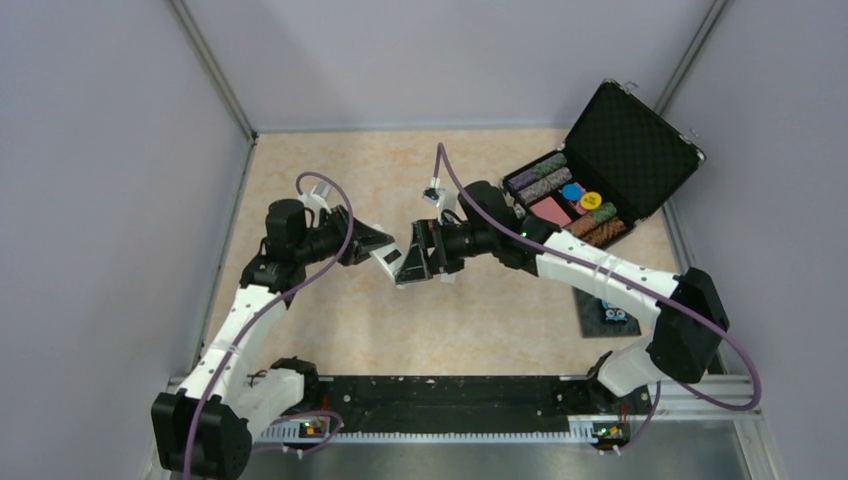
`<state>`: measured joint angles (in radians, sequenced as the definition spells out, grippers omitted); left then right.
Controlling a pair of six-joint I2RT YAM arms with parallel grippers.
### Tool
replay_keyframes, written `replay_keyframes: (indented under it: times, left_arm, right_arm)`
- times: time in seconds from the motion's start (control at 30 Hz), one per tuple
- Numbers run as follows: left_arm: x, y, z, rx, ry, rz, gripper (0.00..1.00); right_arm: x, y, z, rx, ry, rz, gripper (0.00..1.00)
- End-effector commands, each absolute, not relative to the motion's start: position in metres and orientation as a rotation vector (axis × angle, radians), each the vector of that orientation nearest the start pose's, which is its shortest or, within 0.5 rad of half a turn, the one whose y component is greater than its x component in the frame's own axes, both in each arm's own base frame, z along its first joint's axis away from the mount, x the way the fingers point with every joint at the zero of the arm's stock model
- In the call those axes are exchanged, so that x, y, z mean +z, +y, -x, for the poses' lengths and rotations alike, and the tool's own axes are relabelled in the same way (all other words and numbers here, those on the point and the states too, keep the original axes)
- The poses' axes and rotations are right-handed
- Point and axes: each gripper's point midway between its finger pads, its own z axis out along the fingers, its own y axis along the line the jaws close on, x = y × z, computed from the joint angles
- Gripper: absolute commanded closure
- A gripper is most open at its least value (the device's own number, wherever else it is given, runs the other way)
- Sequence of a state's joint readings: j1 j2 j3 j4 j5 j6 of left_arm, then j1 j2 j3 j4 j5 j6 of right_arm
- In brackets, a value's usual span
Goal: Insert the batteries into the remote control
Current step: Load the battery into the remote control.
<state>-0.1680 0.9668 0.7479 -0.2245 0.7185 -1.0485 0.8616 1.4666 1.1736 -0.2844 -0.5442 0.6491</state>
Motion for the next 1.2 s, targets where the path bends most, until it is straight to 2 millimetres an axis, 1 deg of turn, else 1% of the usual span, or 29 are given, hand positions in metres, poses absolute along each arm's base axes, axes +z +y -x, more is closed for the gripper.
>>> replay_keyframes:
  times: [0.0,0.07,0.23,0.33,0.73,0.9,0.97,1.07,1.17]
  left_arm:
    - [0.266,-0.191,-0.257,-1.489,2.095,0.372,1.0]
    - [0.266,-0.191,-0.257,-1.491,2.097,0.37,1.0]
    - [0.264,-0.192,-0.257,-1.496,2.105,0.365,1.0]
    - [0.263,-0.192,-0.258,-1.497,2.11,0.368,1.0]
    - [0.266,-0.192,-0.262,-1.492,2.105,0.364,1.0]
    - [0.271,-0.194,-0.262,-1.515,2.099,0.361,1.0]
    - [0.275,-0.195,-0.261,-1.534,2.096,0.363,1.0]
    - [0.285,-0.2,-0.256,-1.609,2.081,0.36,1.0]
    - [0.303,-0.204,-0.249,-1.72,2.05,0.356,1.0]
  right_arm:
    - [0.252,0.392,-0.182,1.445,2.213,0.68,0.07]
    - [0.25,0.393,-0.182,1.448,2.218,0.681,0.11]
    - [0.25,0.396,-0.181,1.469,2.215,0.681,0.26]
    - [0.248,0.398,-0.182,1.477,2.22,0.678,0.34]
    - [0.248,0.401,-0.184,1.487,2.214,0.668,0.53]
    - [0.25,0.402,-0.184,1.496,2.201,0.675,0.54]
    - [0.253,0.403,-0.183,1.509,2.179,0.685,0.54]
    - [0.259,0.403,-0.183,1.516,2.13,0.7,0.54]
    - [0.26,0.4,-0.186,1.491,2.08,0.706,0.55]
